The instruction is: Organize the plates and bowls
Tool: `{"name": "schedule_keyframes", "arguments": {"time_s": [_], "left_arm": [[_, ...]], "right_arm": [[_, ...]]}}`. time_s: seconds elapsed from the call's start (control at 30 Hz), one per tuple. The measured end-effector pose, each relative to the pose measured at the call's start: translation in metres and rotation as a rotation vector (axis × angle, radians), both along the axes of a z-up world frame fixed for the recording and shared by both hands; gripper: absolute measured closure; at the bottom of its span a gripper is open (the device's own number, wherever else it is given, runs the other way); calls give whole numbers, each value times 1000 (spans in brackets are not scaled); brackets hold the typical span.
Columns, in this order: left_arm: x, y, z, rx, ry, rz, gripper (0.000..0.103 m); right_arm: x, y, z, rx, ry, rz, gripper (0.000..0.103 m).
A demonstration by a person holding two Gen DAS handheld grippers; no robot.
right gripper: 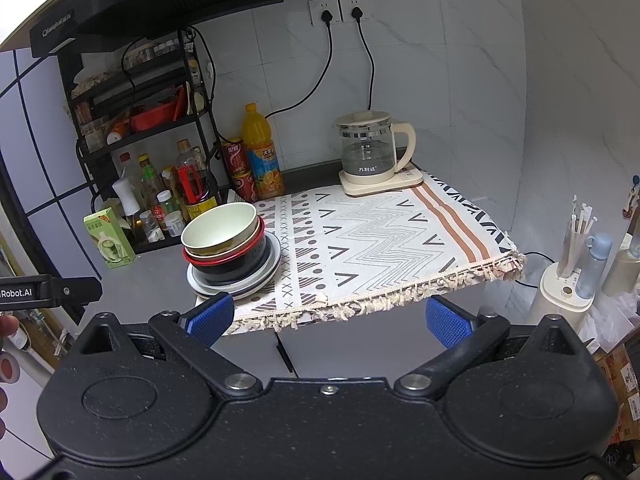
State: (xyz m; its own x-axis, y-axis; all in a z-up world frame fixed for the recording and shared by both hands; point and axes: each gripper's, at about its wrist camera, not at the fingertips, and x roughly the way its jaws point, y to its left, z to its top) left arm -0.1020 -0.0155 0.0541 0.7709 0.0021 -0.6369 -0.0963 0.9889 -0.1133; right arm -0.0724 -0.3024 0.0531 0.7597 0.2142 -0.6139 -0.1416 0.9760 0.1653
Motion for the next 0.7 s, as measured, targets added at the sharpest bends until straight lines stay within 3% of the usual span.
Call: {"name": "schedule_keyframes", "arguments": {"time_s": [0.7], "left_arm": [[5, -2, -5, -17, 13, -14, 0]], "right_arm": [[3, 10, -2, -13, 23, -7, 0]]}}
